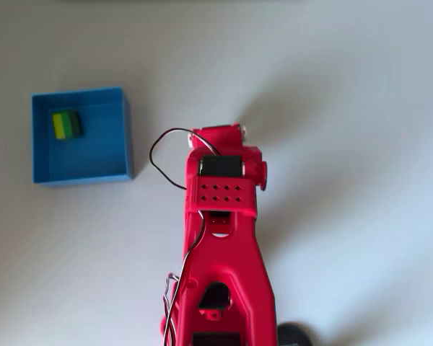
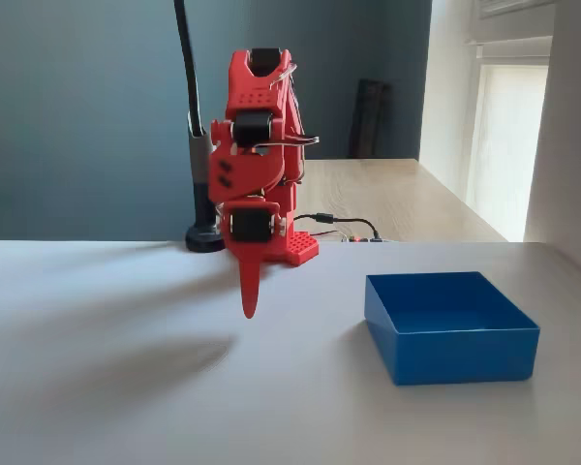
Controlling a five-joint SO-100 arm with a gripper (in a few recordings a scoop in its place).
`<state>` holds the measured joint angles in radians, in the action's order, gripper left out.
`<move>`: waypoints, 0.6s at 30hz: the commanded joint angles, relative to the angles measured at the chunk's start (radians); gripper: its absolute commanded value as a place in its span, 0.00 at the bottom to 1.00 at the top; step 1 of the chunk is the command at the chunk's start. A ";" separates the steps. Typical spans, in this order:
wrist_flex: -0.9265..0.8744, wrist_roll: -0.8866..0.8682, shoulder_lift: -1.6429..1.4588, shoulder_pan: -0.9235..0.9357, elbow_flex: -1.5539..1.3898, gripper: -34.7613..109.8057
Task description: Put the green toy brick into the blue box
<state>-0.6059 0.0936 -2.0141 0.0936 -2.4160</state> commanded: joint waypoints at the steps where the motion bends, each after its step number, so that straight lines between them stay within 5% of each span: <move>1: 0.012 -0.003 -0.101 -0.011 -0.041 0.24; 18: 0.012 -0.028 -0.675 -0.061 -0.469 0.24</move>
<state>-0.6059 0.0736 -2.5602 0.0230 -2.8409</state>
